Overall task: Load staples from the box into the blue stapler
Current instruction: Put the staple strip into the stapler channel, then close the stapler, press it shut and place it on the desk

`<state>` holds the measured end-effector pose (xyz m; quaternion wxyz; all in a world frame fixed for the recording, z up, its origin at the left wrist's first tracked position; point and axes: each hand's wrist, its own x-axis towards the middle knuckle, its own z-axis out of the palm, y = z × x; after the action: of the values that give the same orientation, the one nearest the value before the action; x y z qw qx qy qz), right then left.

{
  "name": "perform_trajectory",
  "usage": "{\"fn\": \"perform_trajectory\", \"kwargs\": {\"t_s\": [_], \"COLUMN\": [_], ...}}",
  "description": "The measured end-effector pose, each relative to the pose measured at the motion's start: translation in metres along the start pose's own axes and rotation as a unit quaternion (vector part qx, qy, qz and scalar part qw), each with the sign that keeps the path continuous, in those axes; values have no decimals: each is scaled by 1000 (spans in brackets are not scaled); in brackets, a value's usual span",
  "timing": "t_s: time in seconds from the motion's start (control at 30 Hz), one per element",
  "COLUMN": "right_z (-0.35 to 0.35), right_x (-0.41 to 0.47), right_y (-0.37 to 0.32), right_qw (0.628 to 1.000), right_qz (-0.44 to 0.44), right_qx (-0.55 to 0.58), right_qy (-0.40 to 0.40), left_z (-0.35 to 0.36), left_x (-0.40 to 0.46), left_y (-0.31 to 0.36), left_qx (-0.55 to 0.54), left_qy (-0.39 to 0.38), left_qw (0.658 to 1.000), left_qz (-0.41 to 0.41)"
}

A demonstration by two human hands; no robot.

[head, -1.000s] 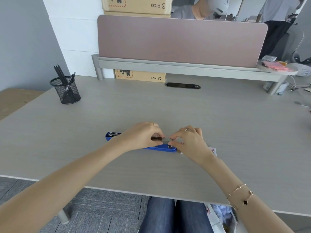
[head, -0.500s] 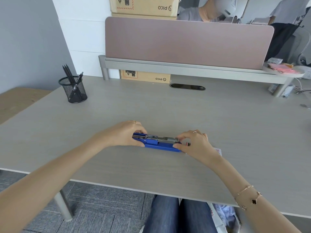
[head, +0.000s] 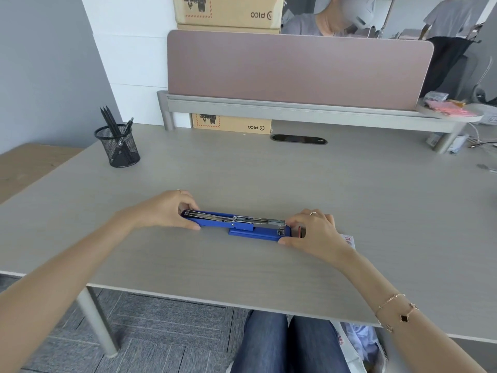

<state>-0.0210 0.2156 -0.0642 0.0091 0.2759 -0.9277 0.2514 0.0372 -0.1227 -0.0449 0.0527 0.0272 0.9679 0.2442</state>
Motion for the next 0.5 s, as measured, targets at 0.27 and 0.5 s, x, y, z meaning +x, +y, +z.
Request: {"fn": "perform_trajectory", "kwargs": {"t_s": [0.27,0.5], "right_z": [-1,-1], "right_x": [2,1], "right_y": [1,2], "right_qw": [1000,1000], "right_qz": [-4,-10], "right_qx": [16,13], "right_qy": [-11,-14], "left_z": [-30,-47], "left_x": [4,5], "left_y": [25,70], "left_qx": [43,5], "left_qy": [-38,29], "left_qw": [998,998], "left_qz": [11,55]}}
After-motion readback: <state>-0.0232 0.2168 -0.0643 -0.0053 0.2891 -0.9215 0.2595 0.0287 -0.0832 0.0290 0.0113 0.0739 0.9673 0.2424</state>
